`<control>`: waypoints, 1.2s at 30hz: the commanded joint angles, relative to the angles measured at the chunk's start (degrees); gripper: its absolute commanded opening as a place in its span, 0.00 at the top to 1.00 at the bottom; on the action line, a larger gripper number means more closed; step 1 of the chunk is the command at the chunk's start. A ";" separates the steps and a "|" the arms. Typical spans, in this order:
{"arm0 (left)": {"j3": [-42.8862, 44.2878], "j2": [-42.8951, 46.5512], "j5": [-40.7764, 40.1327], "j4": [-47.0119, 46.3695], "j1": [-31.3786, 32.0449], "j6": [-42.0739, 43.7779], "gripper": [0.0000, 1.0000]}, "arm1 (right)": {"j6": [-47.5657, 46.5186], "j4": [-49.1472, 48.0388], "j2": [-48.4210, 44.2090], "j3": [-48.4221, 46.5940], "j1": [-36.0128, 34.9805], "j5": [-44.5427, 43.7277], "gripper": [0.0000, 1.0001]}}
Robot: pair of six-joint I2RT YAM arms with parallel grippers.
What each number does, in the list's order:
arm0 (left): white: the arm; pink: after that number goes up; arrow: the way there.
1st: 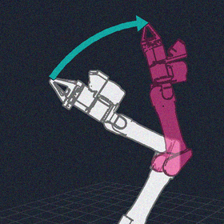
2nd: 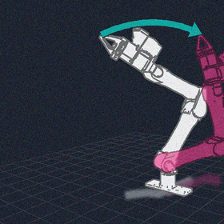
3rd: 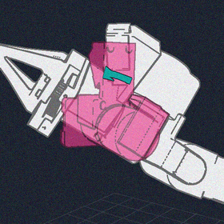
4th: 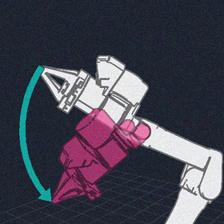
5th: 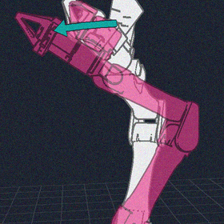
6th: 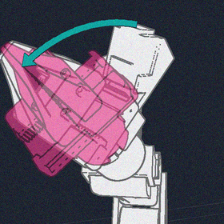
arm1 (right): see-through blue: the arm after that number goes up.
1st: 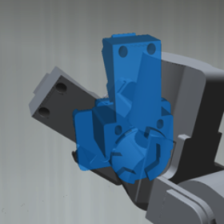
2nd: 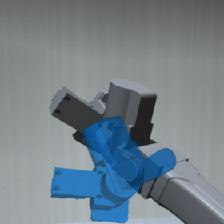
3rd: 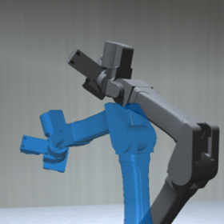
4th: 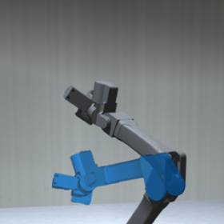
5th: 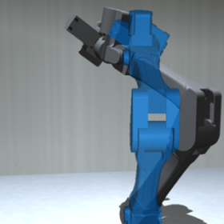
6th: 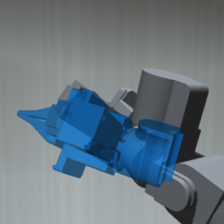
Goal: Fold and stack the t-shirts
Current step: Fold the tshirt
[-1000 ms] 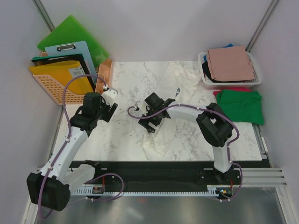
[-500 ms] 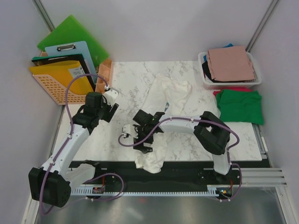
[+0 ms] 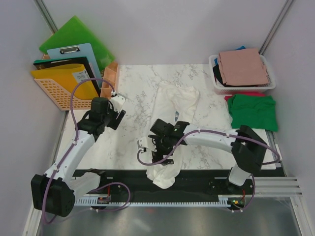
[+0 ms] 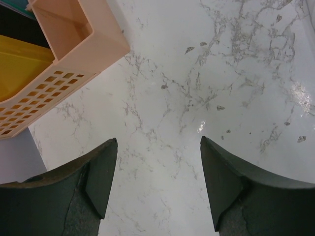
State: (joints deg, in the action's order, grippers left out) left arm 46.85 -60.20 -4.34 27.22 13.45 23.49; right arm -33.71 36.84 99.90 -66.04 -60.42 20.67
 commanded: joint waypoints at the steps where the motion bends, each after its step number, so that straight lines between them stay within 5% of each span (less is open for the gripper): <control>1: -0.09 0.09 1.09 -2.35 -0.36 -0.81 0.25 | -0.83 0.34 -12.16 -6.10 0.04 -5.18 0.02; 7: -1.06 1.76 0.21 -1.47 -0.36 -0.37 0.24 | 5.37 -2.73 -19.91 -8.24 0.22 -17.73 0.02; 12: -0.27 3.25 -4.44 -1.28 -0.45 -2.74 0.25 | 19.91 -12.74 -12.37 -4.37 6.79 -56.16 0.02; 14: -0.44 4.65 -4.72 -2.52 -0.36 -3.01 0.25 | 21.93 -16.42 -7.64 -4.80 14.34 -59.50 0.02; 20: 0.26 3.78 -2.17 -1.65 -0.36 -2.22 0.25 | 26.06 -12.50 7.82 -19.98 27.63 -41.77 0.02; 31: -3.87 4.66 -0.23 -1.74 -0.36 -1.25 0.25 | 27.99 -6.10 25.60 -44.50 30.89 -35.27 0.02; 36: -4.13 4.75 -0.23 -1.82 -0.36 -1.07 0.25 | 35.19 -3.18 27.54 -45.24 33.96 -26.65 0.02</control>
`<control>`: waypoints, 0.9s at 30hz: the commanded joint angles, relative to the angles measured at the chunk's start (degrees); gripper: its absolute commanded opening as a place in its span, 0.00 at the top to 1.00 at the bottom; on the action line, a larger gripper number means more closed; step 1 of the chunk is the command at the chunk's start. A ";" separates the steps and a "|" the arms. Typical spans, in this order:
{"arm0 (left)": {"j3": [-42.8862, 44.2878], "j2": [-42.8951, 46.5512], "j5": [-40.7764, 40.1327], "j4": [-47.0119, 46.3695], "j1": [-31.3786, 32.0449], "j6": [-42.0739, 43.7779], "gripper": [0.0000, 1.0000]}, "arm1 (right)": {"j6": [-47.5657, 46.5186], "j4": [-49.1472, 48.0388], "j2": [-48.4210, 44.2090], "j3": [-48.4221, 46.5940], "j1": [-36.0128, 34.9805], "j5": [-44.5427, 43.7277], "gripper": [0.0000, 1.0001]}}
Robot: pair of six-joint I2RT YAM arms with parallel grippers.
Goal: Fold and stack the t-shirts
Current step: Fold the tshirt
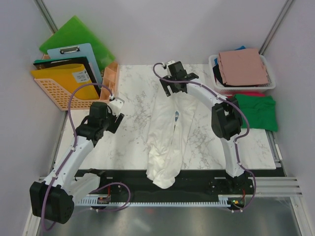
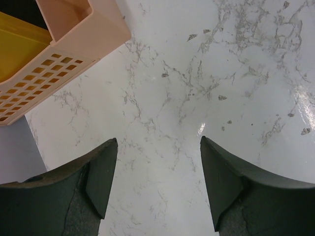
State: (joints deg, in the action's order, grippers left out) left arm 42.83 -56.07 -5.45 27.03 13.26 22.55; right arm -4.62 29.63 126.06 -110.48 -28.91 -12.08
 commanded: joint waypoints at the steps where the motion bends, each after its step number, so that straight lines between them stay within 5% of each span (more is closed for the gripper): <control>1: -0.20 0.44 1.06 -1.63 -0.16 -0.13 0.25 | 7.77 3.69 1.47 -0.10 3.84 7.49 0.02; 16: -1.78 -0.97 1.67 -2.50 -0.16 -0.31 0.25 | 6.82 -5.54 0.41 17.49 6.06 15.06 0.02; 22: -4.76 0.35 0.36 -2.86 -0.16 0.13 0.25 | 5.15 -5.20 7.78 10.21 6.14 12.43 0.02; 27: -6.44 2.28 0.18 -2.94 -0.16 0.92 0.24 | 5.15 -0.02 18.58 -7.80 6.32 8.92 0.02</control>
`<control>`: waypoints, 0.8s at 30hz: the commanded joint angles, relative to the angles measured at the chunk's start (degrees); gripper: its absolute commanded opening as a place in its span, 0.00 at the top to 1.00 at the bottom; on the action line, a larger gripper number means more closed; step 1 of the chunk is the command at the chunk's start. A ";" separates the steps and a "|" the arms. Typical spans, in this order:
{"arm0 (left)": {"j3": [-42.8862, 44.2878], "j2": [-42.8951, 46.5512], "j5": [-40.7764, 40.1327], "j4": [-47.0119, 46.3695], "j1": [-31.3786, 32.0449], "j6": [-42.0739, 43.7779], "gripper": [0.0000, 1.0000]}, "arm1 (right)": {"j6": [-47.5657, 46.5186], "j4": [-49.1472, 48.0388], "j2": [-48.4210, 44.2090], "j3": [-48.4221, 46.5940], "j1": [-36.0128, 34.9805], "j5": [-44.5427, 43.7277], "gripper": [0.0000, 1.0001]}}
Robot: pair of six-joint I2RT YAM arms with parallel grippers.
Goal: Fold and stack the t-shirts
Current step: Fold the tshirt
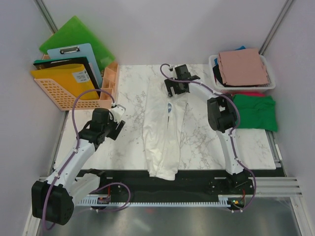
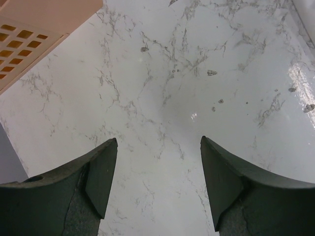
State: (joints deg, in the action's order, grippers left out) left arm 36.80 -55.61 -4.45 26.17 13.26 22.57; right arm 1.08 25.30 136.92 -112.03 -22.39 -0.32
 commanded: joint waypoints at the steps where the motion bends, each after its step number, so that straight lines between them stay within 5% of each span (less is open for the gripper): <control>1: -0.15 1.56 -1.26 -2.00 -0.16 0.99 0.24 | -0.12 4.41 9.05 -8.62 -0.11 -4.07 0.02; 5: 0.38 0.69 -1.97 -1.30 -0.16 0.99 0.24 | -0.11 3.71 13.89 -18.99 0.07 -8.65 0.02; 13: 0.21 -1.08 -1.70 -1.21 -0.16 0.63 0.24 | -2.93 -3.76 17.33 -22.53 0.33 -15.68 0.02; 19: -0.50 0.42 -1.36 -1.12 -0.16 0.64 0.24 | -1.79 -12.63 9.26 -10.09 0.68 -14.28 0.02; 24: -0.67 -0.63 0.40 -1.04 -0.16 0.46 0.24 | -3.01 -19.93 -7.43 -1.27 0.24 -11.02 0.02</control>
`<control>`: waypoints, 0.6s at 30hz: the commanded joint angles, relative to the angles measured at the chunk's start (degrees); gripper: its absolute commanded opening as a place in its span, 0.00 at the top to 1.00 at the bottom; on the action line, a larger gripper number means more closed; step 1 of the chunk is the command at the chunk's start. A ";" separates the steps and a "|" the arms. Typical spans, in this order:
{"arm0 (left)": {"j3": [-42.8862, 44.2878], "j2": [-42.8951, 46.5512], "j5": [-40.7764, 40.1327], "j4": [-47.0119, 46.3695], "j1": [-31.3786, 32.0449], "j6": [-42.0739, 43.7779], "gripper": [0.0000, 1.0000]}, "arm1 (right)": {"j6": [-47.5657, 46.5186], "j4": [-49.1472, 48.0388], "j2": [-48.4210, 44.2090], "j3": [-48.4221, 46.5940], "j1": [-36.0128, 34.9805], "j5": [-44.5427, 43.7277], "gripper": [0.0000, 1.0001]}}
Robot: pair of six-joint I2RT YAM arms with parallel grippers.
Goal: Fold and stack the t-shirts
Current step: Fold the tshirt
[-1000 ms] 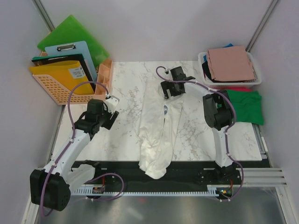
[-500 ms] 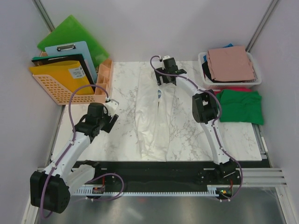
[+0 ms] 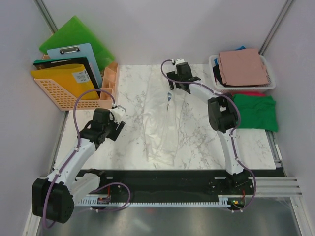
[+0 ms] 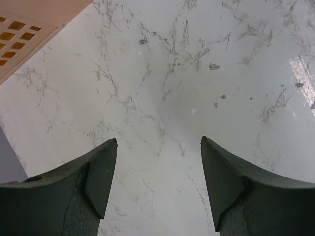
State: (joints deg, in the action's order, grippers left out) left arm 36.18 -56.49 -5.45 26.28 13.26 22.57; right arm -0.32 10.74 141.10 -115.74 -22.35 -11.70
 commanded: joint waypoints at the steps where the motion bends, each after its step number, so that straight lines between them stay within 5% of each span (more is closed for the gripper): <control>1: 0.03 0.15 1.58 -1.15 -0.25 0.46 0.24 | -1.96 -5.73 -14.33 4.37 0.11 0.71 0.02; 7: -0.06 0.94 3.95 -0.97 -0.16 0.20 0.23 | -2.85 5.04 -34.47 5.98 -1.38 2.73 0.02; 11: -0.15 1.82 5.27 -0.97 -0.16 0.11 0.23 | -7.91 41.26 -40.53 0.16 -1.38 15.35 0.02; 14: 0.03 1.91 7.38 -0.97 -0.16 0.20 0.23 | -12.59 52.52 -50.10 15.23 -1.56 27.94 0.02; 18: 0.99 1.65 9.14 -1.50 -0.16 0.11 0.24 | -21.01 52.98 -63.64 34.85 -2.00 29.81 0.02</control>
State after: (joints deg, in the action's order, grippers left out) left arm 36.16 -55.55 0.58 26.41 13.26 22.57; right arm -13.06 48.86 79.07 -91.59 -24.12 10.83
